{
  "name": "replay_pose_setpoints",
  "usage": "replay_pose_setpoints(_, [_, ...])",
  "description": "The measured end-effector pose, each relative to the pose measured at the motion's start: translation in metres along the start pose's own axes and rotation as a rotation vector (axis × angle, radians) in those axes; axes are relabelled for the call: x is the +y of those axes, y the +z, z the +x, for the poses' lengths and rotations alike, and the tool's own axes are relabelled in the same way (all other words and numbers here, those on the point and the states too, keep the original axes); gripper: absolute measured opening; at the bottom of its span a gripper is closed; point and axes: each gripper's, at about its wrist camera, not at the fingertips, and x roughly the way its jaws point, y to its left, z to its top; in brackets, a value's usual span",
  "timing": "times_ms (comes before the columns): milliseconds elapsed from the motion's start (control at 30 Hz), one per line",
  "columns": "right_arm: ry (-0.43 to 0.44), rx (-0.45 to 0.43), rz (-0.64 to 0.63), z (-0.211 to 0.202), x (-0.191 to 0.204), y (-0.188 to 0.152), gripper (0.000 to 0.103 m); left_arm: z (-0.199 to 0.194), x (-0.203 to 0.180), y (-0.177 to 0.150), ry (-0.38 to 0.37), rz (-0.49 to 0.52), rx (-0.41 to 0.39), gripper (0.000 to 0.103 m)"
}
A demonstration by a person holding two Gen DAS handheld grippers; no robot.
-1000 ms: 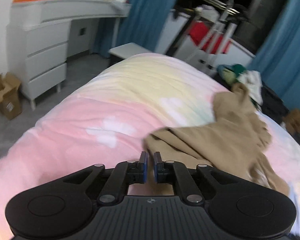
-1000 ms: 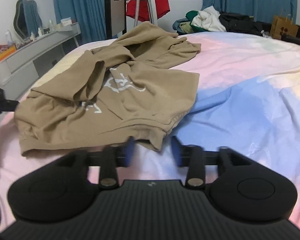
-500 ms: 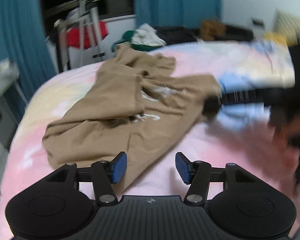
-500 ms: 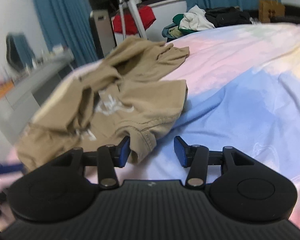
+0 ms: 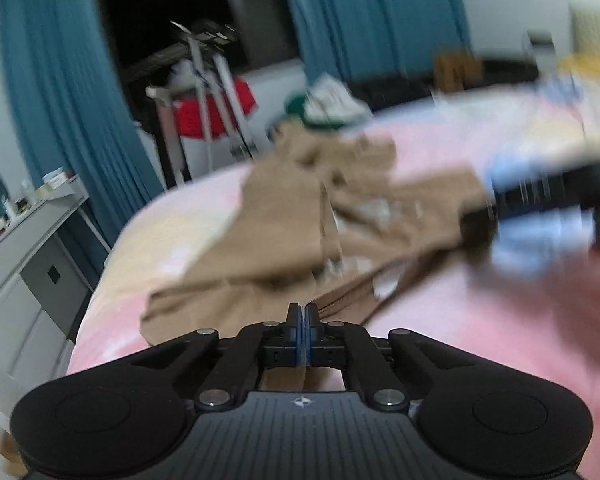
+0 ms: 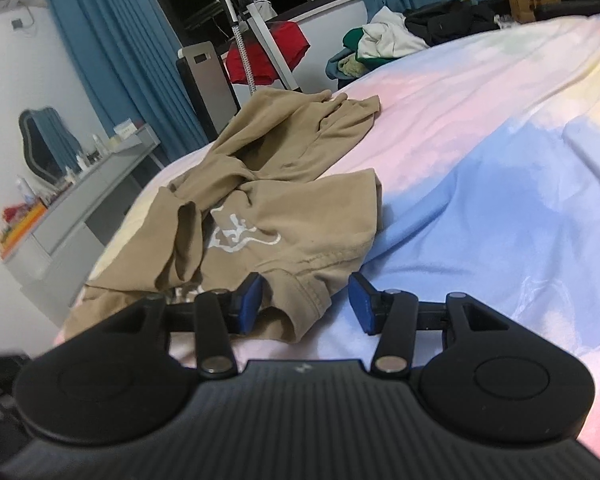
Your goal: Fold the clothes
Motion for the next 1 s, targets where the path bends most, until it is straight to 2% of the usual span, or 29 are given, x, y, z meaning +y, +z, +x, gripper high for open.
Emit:
replay_pose_setpoints(67, [-0.01,-0.013,-0.068,-0.008,0.006,-0.001,0.05,-0.013,0.014,0.008,-0.026,-0.099,-0.069,0.002])
replay_pose_setpoints(133, [-0.001,-0.017,-0.126,-0.012,0.014,-0.002,0.051,-0.023,0.023,0.013,-0.024,-0.151,-0.122,0.001])
replay_pose_setpoints(200, [0.008,-0.007,-0.183,-0.009,0.023,-0.006,0.06,-0.03,0.032,0.016,-0.026,-0.203,-0.154,0.001])
replay_pose_setpoints(267, [0.017,0.003,-0.241,-0.007,0.033,-0.009,0.064,-0.035,0.039,0.019,-0.029,-0.251,-0.179,0.001])
replay_pose_setpoints(333, [0.003,0.027,-0.357,0.002,0.048,-0.019,0.064,-0.039,0.043,0.02,-0.025,-0.274,-0.202,0.001])
replay_pose_setpoints(467, [-0.087,0.005,-0.528,0.015,0.071,-0.038,0.067,-0.047,0.046,0.023,-0.001,-0.292,-0.247,0.001])
replay_pose_setpoints(500, [-0.119,-0.016,-0.524,0.016,0.07,-0.04,0.066,-0.049,0.045,0.023,0.01,-0.285,-0.259,0.001])
replay_pose_setpoints(567, [-0.151,-0.043,-0.437,0.016,0.056,-0.035,0.066,-0.049,0.042,0.022,0.031,-0.255,-0.262,0.001])
replay_pose_setpoints(700, [-0.225,-0.045,-0.204,0.024,0.01,-0.026,0.065,-0.039,0.031,0.016,0.062,-0.2,-0.205,0.002])
replay_pose_setpoints(733, [-0.212,-0.044,-0.143,0.024,0.0,-0.024,0.063,-0.036,0.029,0.014,0.061,-0.193,-0.186,0.003])
replay_pose_setpoints(800, [-0.172,-0.045,-0.023,0.022,-0.019,-0.021,0.056,-0.035,0.028,0.01,0.037,-0.194,-0.157,0.005])
replay_pose_setpoints(833, [-0.156,-0.048,-0.004,0.02,-0.02,-0.02,0.052,-0.036,0.027,0.008,0.022,-0.187,-0.151,0.008])
replay_pose_setpoints(900, [-0.125,-0.053,0.0,0.018,-0.018,-0.019,0.031,-0.041,0.02,0.005,-0.013,-0.139,-0.15,0.018])
replay_pose_setpoints(1000, [-0.076,-0.056,-0.025,0.015,-0.008,-0.02,0.012,-0.041,0.003,0.0,-0.081,-0.07,-0.137,0.042])
